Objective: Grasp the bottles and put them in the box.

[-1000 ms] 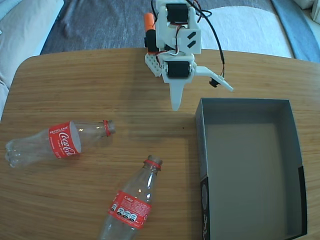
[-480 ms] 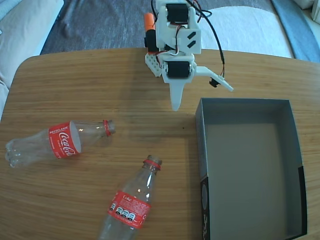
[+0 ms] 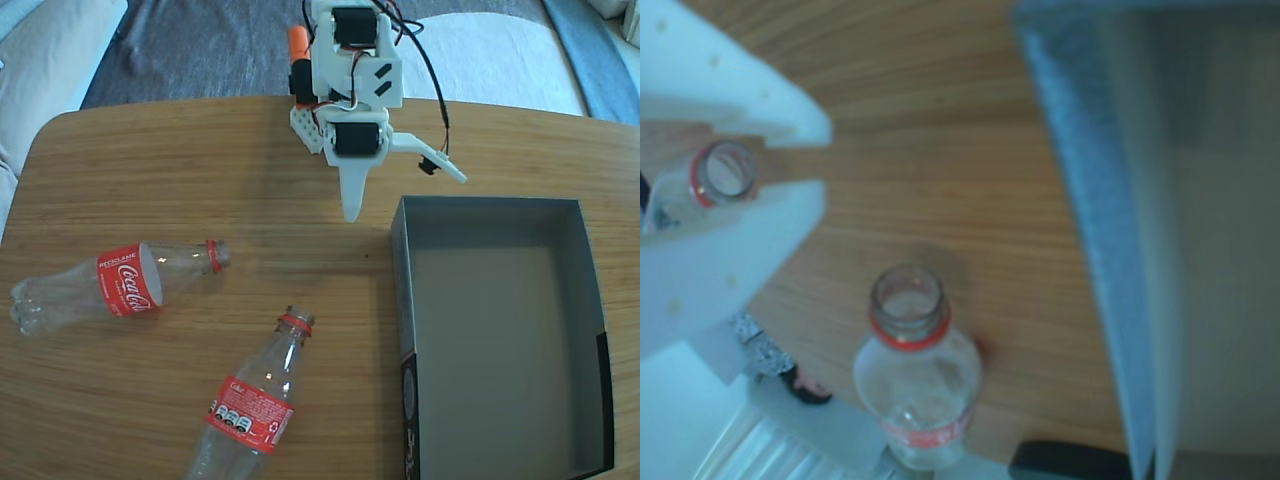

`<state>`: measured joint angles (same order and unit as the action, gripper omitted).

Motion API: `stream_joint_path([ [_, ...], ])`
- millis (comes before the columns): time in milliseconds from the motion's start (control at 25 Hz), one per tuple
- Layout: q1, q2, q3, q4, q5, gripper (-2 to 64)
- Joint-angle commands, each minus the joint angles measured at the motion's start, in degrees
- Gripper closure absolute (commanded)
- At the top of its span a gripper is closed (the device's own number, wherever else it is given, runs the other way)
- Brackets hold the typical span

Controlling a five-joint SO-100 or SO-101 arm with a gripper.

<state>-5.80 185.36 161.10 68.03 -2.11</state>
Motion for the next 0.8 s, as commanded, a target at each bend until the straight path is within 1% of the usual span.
stream_joint_path([
  [0,-0.2,0.4,-0.4,-0.4,0.3,61.7],
  [240,-0.2,0.0,-1.2,0.0,0.0,61.6],
  [360,-0.2,-1.8,-5.2,0.0,0.0,61.6],
  [440,0.0,-5.9,-9.2,0.0,0.0,61.6],
  [600,0.3,-16.5,-14.3,0.0,0.0,61.5],
  [760,0.3,-27.0,-22.7,0.0,-0.2,61.5],
])
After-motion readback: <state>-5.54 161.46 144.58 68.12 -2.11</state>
